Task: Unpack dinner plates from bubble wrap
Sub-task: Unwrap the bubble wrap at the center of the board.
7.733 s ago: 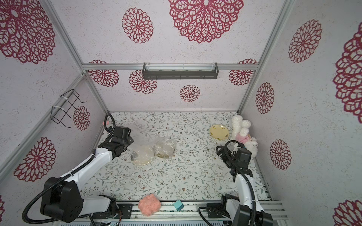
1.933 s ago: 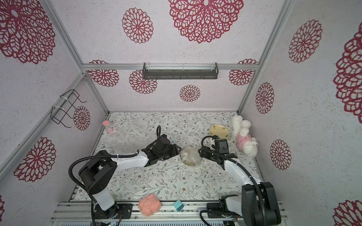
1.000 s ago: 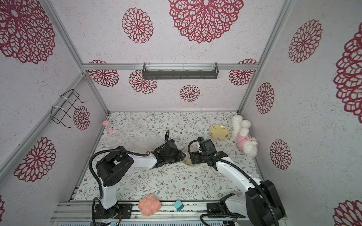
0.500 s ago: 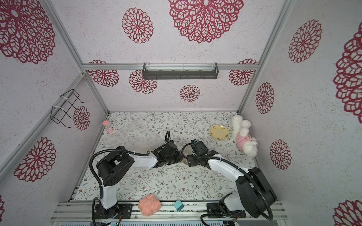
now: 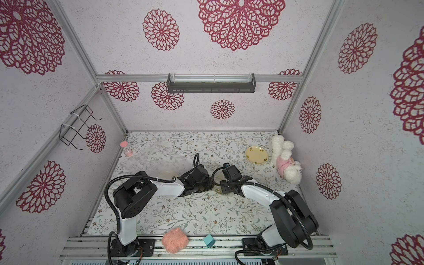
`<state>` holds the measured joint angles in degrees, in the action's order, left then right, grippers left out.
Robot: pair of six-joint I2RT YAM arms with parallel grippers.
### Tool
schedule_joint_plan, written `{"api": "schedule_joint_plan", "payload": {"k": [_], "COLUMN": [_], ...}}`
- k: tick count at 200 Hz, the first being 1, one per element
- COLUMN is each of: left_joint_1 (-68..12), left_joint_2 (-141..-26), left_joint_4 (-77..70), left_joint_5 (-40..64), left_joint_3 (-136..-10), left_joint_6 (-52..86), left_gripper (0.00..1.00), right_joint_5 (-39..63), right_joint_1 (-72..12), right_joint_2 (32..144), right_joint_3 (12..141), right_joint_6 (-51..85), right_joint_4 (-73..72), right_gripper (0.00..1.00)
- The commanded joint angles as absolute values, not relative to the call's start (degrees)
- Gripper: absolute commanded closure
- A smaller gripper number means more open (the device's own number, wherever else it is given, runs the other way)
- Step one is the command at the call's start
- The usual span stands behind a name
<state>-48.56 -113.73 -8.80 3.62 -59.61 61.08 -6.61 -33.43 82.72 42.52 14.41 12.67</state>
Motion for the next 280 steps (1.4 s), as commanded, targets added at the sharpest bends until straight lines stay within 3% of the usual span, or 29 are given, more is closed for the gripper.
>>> {"api": "schedule_joint_plan", "payload": {"k": [1,18,30,76,170,280], "left_joint_1": [-48.96,-48.95,-48.95,-48.95,-48.87,-48.87], "left_joint_2": [-113.18,-113.12,-113.12,-110.83,-111.73,-111.82], "left_joint_4": [-6.88,-6.78,-6.52,-5.38,-4.32,-2.90], "left_joint_5": [2.53,2.60,2.54,1.76,1.80,0.89], "left_joint_3": [-60.16,-60.20,-60.21,-60.03,-61.04,-60.94], "left_joint_6": [60.80,60.62,60.51,60.12,60.45,60.64], "left_gripper": [0.85,0.85,0.86,0.89,1.00,1.00], "right_joint_5": [-4.95,-4.38,-3.07,3.92,17.63,22.90], "right_joint_1": [-33.48,-33.11,-32.34,-27.20,-17.41,-13.50], "right_joint_2": [82.92,82.63,82.14,77.21,70.05,69.54], "right_joint_3": [43.25,42.77,42.16,38.32,31.31,29.46], "right_joint_6": [13.22,13.82,14.50,17.56,22.71,27.73], "right_joint_4": [10.95,9.90,8.81,4.62,-2.88,-8.80], "right_gripper": [0.47,0.72,0.82,0.97,0.99,1.00]}}
